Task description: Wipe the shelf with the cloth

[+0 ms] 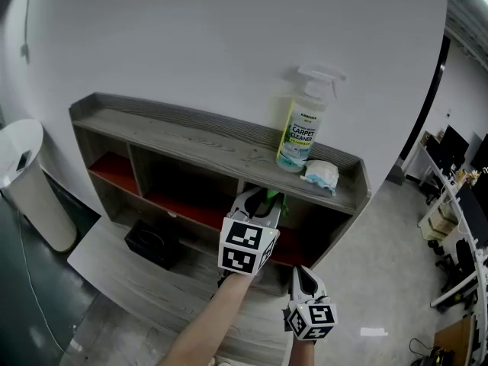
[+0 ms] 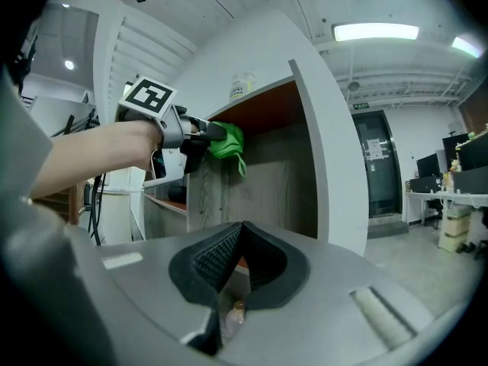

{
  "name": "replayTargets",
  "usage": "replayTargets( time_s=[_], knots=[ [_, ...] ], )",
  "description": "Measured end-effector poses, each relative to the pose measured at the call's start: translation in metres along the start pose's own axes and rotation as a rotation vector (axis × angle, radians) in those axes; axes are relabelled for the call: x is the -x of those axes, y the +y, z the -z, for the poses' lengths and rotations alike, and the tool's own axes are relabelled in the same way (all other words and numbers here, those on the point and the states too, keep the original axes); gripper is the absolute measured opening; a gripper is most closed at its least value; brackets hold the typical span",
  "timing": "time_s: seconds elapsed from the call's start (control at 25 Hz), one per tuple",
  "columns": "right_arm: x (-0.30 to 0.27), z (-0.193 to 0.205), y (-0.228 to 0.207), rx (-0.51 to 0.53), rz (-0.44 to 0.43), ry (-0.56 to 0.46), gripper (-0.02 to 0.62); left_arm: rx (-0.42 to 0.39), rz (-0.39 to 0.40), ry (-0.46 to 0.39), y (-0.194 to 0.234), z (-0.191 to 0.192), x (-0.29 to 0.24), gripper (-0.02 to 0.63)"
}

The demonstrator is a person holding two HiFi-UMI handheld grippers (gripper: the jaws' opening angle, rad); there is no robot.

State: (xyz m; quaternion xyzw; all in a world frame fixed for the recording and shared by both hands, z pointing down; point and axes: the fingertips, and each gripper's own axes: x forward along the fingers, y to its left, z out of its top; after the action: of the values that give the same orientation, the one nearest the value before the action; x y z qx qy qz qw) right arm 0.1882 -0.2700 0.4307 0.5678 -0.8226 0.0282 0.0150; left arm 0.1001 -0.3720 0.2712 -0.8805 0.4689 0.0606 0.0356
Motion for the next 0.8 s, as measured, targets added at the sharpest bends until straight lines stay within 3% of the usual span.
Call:
replayTargets(
  time_s=[0.24,0.56,0.8],
  knots=[
    [-0.004,0.003,0.002,-0.006,-0.009,0.006,0.009,-0.121,0.018,0.049,-0.011,0.004,-0.001,0.086],
    [0.000,0.007,-0.007,-0.021,0.014,0.008,0.009,-0.539,0.029,0.230,-0.031,0.030,0.002,0.086],
    [-0.001,0.010,-0.007,-0.027,0.015,0.016,0.009,-0.781,-0.025,0.321,-0.021,0.039,0.011,0.086]
  ],
)
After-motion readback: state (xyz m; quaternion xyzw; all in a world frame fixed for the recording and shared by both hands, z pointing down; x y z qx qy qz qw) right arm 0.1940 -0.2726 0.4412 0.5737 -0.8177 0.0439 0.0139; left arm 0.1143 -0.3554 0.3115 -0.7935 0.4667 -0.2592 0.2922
